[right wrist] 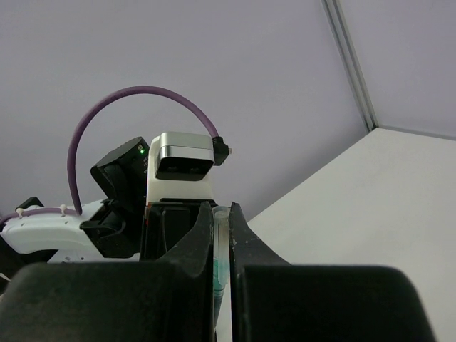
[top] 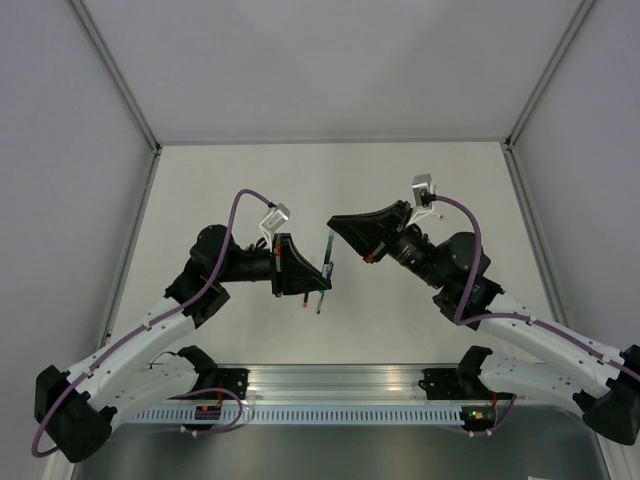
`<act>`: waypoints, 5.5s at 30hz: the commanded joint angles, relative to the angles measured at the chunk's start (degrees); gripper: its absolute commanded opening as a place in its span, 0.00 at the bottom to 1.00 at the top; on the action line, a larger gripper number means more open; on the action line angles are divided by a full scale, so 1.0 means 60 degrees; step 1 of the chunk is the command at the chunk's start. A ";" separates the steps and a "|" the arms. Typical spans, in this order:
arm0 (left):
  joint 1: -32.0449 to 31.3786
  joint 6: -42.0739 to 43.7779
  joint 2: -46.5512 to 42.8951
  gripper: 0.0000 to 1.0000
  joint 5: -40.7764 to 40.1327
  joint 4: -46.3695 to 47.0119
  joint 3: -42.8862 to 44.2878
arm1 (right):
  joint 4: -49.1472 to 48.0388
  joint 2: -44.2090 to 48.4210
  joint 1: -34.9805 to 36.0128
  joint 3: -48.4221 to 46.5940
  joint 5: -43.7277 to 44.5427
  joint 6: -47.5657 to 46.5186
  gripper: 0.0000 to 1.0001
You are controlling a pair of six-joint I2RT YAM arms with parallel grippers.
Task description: Insert the pens into the pen caps
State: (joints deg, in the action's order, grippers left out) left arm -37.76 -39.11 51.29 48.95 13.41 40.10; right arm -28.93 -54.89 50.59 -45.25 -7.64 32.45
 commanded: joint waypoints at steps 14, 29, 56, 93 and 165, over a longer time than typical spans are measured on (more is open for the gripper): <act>0.0229 0.1200 0.0475 0.02 -0.2899 0.0915 0.2047 | 0.0515 -0.0241 0.0416 0.2049 -0.2916 0.1228 0.00; 0.0243 0.1934 0.0285 0.02 -0.3251 0.1251 0.1799 | 0.0382 -0.0095 0.0416 0.2460 -0.3225 0.1931 0.00; 0.0243 0.1099 0.0373 0.02 -0.4712 -0.1934 -0.0237 | 0.4746 0.0740 0.0416 -0.0119 0.1885 -0.0793 0.82; 0.0243 0.0000 0.3948 0.27 -0.8422 -0.4344 -0.1893 | 0.6257 0.3421 0.0402 0.0687 0.3090 -0.1819 0.87; 0.0258 0.1231 -0.0931 0.94 -0.7924 -0.2791 -0.1541 | 0.9538 -1.1256 -0.7757 -0.6961 0.0204 -0.8675 0.73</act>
State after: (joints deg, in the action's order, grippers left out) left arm -36.34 -32.01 45.71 1.56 -5.39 30.00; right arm 26.24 -121.38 4.58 -87.68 -7.27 -17.85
